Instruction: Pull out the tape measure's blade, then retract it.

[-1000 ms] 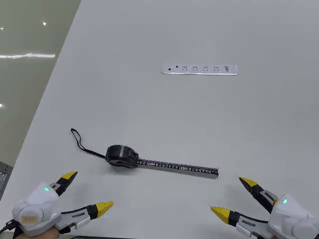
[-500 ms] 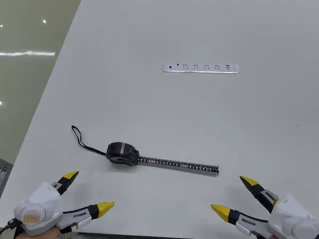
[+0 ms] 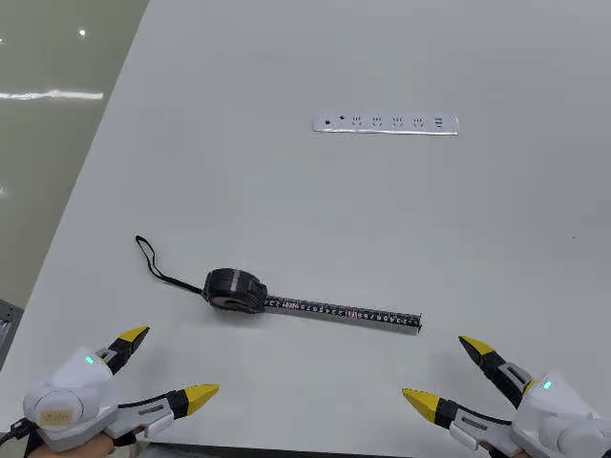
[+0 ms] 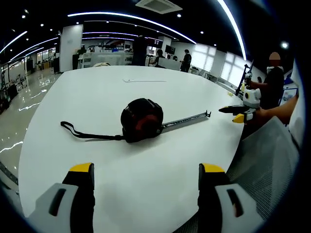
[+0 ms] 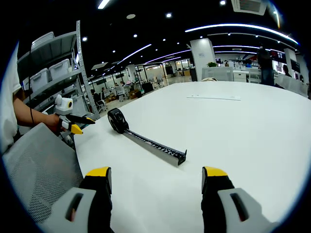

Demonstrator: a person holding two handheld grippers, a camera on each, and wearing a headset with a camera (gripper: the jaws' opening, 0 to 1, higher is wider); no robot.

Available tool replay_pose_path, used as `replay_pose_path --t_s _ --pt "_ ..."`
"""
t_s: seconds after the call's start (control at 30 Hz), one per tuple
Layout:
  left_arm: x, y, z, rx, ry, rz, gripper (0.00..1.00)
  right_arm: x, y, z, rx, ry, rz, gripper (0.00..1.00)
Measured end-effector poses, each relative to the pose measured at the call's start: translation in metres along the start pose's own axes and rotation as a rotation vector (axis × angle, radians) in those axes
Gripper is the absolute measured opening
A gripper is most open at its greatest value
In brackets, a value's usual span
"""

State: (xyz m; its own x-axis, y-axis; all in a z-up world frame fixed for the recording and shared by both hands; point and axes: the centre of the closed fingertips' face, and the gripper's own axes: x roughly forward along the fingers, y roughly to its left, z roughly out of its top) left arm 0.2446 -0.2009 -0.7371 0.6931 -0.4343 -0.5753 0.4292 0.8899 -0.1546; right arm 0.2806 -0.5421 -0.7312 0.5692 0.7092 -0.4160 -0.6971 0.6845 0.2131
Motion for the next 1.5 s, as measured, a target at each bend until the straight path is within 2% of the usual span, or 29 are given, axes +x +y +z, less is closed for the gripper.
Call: replay_pose_path --t_s 0.23,0.4,0.53,0.67,0.77,1.07,1.23,1.37,1.5 --pt "0.002 0.0 0.005 -0.005 -0.004 0.003 0.87 0.001 0.001 0.004 -0.011 -0.006 0.001 0.76" --pt "0.003 0.004 0.008 -0.021 0.002 0.028 0.87 0.003 0.004 0.004 -0.007 -0.006 0.012 0.76" --pt "0.004 0.001 0.006 -0.024 0.018 0.029 0.87 0.005 0.007 0.004 -0.007 -0.009 0.018 0.76" --pt "0.005 -0.002 0.007 -0.036 0.014 0.032 0.88 0.007 0.008 0.005 -0.012 -0.008 0.018 0.76" --pt "0.005 0.0 0.005 -0.036 0.036 0.037 0.88 0.009 0.009 0.005 -0.014 -0.005 0.022 0.76" --pt "0.008 -0.002 0.02 -0.041 0.023 0.047 0.89 0.013 0.008 0.009 -0.013 -0.009 0.031 0.76" --pt "0.013 -0.008 0.024 -0.049 0.019 0.041 0.9 0.013 0.006 0.01 -0.016 -0.009 0.033 0.76" --pt "0.019 -0.016 0.025 -0.066 0.039 0.037 0.9 0.013 0.002 0.012 -0.01 -0.012 0.028 0.76" --pt "0.024 -0.026 0.029 -0.08 0.03 0.033 0.9 0.013 0.001 0.013 -0.006 -0.013 0.028 0.76"
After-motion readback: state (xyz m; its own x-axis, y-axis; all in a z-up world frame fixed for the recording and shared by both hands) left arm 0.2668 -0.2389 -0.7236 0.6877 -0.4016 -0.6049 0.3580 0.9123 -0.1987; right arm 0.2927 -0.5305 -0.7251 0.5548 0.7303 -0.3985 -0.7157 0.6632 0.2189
